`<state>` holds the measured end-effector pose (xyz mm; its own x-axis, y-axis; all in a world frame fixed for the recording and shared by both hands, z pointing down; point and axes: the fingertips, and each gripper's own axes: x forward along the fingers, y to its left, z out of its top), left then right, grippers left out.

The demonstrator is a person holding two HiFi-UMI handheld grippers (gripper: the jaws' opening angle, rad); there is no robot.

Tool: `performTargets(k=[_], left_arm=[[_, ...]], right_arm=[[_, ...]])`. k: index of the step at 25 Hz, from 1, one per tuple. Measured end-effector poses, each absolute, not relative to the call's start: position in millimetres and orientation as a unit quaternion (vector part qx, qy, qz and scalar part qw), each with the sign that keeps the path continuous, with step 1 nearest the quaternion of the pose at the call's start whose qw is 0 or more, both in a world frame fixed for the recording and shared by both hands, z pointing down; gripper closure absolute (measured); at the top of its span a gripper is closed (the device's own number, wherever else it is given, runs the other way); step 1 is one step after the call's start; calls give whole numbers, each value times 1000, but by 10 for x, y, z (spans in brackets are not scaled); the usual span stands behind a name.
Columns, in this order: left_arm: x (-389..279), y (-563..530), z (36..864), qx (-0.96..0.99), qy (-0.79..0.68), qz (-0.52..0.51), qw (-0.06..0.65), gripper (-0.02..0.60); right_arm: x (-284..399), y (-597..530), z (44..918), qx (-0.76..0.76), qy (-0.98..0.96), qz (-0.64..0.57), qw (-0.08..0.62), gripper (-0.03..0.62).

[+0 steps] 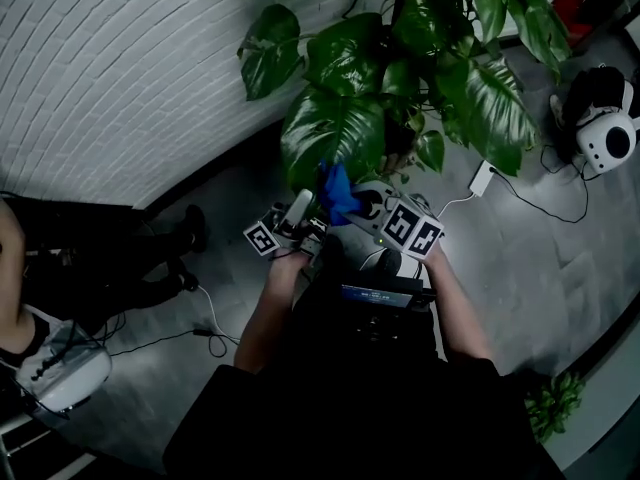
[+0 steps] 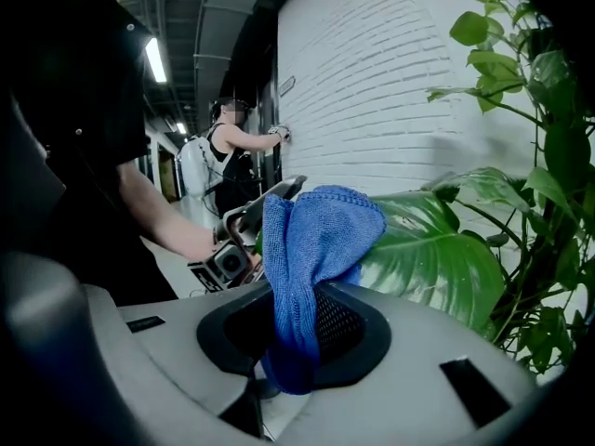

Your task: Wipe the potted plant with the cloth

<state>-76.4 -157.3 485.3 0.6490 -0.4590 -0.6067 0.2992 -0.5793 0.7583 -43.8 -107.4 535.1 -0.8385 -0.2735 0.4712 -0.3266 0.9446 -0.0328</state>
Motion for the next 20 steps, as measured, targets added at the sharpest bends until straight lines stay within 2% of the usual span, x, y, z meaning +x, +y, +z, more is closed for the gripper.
performTargets(k=[6, 11, 15, 20], left_arm=[[-763, -1589, 4850, 784, -55, -418, 455, 275], [-776, -1589, 4836, 785, -58, -417, 454, 275], [-776, -1579, 4825, 784, -60, -418, 455, 275], [-810, -1580, 4812, 785, -64, -419, 453, 275]], right_arm=[[-210, -967, 5166, 163, -965, 66, 192, 487], [320, -1325, 4888, 251, -954, 47, 158, 487], [816, -1883, 4742, 359, -915, 2, 181, 487], [1118, -2426, 4520, 439, -865, -63, 234, 487]])
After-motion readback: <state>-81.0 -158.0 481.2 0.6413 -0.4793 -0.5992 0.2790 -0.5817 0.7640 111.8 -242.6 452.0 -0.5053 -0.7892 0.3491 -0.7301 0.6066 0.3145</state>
